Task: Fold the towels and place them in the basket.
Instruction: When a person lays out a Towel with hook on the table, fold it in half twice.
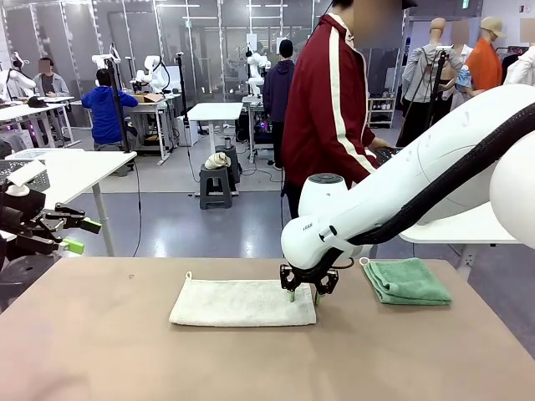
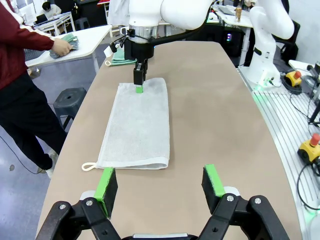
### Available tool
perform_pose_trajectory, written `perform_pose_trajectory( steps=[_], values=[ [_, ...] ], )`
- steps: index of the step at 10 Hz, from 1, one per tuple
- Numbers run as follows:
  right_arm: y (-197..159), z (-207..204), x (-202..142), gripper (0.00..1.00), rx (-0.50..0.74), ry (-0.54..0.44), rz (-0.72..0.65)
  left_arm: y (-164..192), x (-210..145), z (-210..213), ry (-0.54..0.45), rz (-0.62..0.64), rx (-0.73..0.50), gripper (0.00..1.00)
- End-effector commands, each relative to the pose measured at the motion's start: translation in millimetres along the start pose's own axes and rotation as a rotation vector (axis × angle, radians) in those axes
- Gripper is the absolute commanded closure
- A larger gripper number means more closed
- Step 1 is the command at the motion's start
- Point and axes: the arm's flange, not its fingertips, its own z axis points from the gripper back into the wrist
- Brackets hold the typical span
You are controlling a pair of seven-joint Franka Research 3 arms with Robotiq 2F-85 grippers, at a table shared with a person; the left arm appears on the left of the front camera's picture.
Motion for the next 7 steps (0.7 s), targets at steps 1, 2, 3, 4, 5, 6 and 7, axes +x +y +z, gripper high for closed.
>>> perform_pose_trajectory(
  steps=[1, 2, 3, 4, 5, 6, 7],
  values=[
    [3.6, -5.3, -0.6, 0.54, -0.033, -0.023, -0.03, -3.8, 1.7, -0.4, 0.001, -0.004, 0.004, 0.14],
    [3.4, -5.2, -0.5, 0.73, -0.032, -0.02, -0.03, -3.8, 1.7, -0.4, 0.001, -0.004, 0.004, 0.14],
    [3.4, -5.5, -0.5, 0.56, -0.033, -0.018, -0.03, -3.8, 1.7, -0.4, 0.001, -0.004, 0.004, 0.14],
    [2.8, -5.3, -0.3, 0.7, -0.033, -0.017, -0.03, -3.8, 1.7, -0.4, 0.001, -0.004, 0.004, 0.14],
    [2.3, -5.4, -0.4, 0.76, -0.033, -0.016, -0.031, -3.8, 1.7, -0.4, 0.001, -0.004, 0.004, 0.14],
    [1.5, -5.0, -0.4, 0.9, -0.034, -0.014, -0.031, -3.8, 1.7, -0.4, 0.001, -0.004, 0.004, 0.14],
    [1.1, -5.1, -0.3, 0.95, -0.034, -0.012, -0.031, -3.8, 1.7, -0.4, 0.001, -0.004, 0.004, 0.14]
  ],
)
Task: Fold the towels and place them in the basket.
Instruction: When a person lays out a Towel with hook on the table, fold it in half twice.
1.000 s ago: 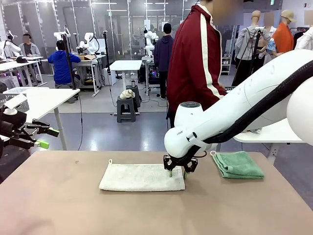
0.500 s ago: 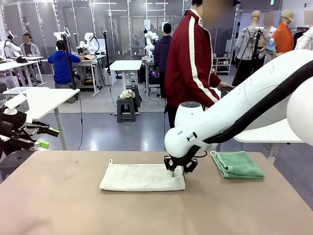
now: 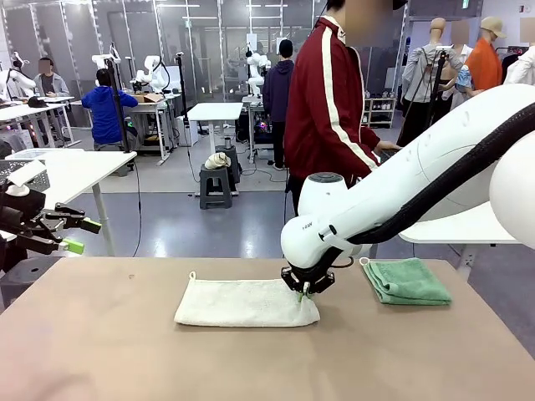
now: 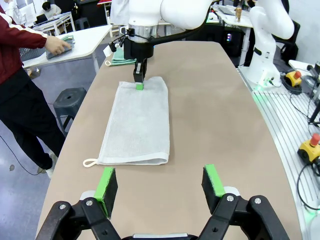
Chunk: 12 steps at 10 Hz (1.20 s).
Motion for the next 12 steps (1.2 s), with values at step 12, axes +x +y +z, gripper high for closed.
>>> perform_pose_trajectory(
  steps=[12],
  values=[
    [-28, 47, -3, 1.0, -0.046, 0.024, 0.117, -4, 2, 0, 0.001, -0.004, 0.004, 0.14]
  ],
)
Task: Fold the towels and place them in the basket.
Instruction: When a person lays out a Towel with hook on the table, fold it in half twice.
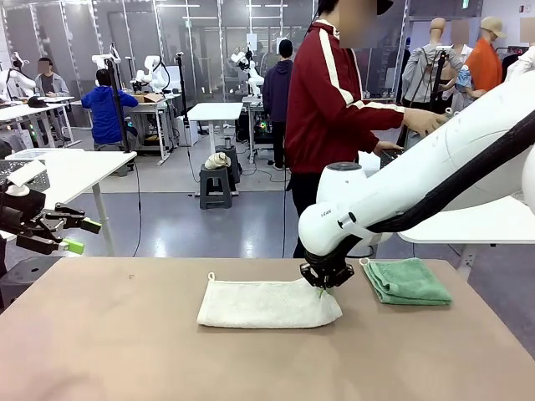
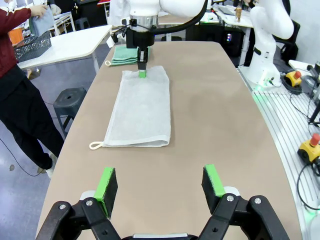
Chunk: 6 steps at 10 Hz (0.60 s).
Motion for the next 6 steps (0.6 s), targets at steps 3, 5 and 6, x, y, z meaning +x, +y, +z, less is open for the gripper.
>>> perform_pose_trajectory(
  steps=[3, 5, 6],
  values=[
    [42, 70, -8, 1.0, -0.043, -0.052, 0.03, -4, 2, 0, 0.001, -0.004, 0.004, 0.14],
    [80, 94, -2, 1.0, -0.059, -0.028, 0.042, -4, 2, 0, 0.001, -0.004, 0.004, 0.14],
    [98, 98, 2, 1.0, -0.045, -0.007, 0.021, -4, 2, 0, 0.001, -0.004, 0.004, 0.14]
  ],
)
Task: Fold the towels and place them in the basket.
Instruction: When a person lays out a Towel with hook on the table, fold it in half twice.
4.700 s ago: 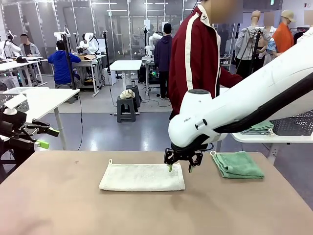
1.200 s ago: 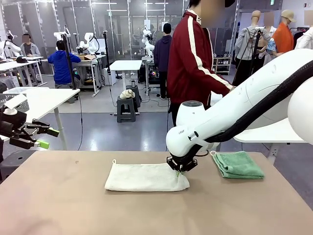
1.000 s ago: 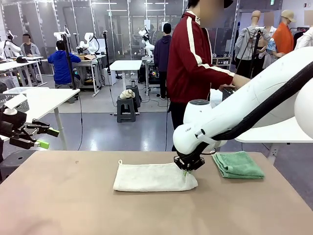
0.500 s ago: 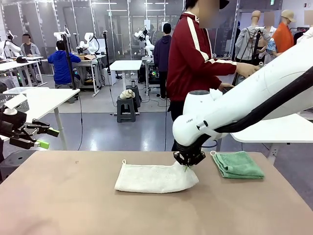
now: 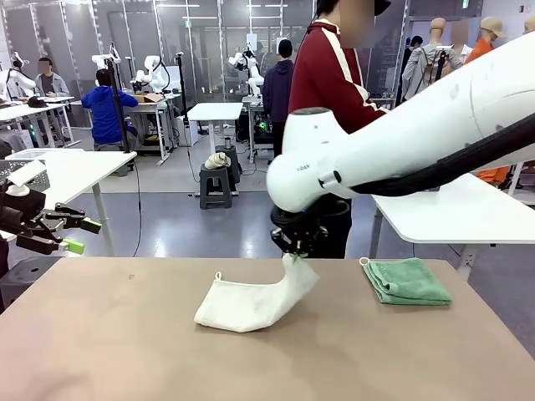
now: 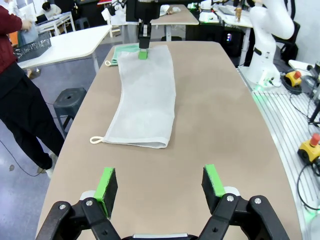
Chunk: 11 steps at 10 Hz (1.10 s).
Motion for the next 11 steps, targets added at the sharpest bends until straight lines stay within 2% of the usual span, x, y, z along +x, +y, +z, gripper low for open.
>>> perform_pose_trajectory(
  steps=[1, 3, 6, 11],
  values=[
    [43, -8, 22, 1.0, -0.016, 0.042, -0.078, -4, 2, 0, 0.001, -0.004, 0.005, 0.14],
    [73, -25, 31, 1.0, -0.026, 0.067, -0.133, -4, 2, 0, 0.001, -0.004, 0.005, 0.14],
    [107, -49, 41, 1.0, 0.03, 0.059, -0.238, -4, 2, 0, 0.001, -0.004, 0.005, 0.14],
    [133, -65, 36, 1.0, 0.113, 0.137, -0.266, -4, 2, 0, 0.001, -0.004, 0.005, 0.14]
  ],
)
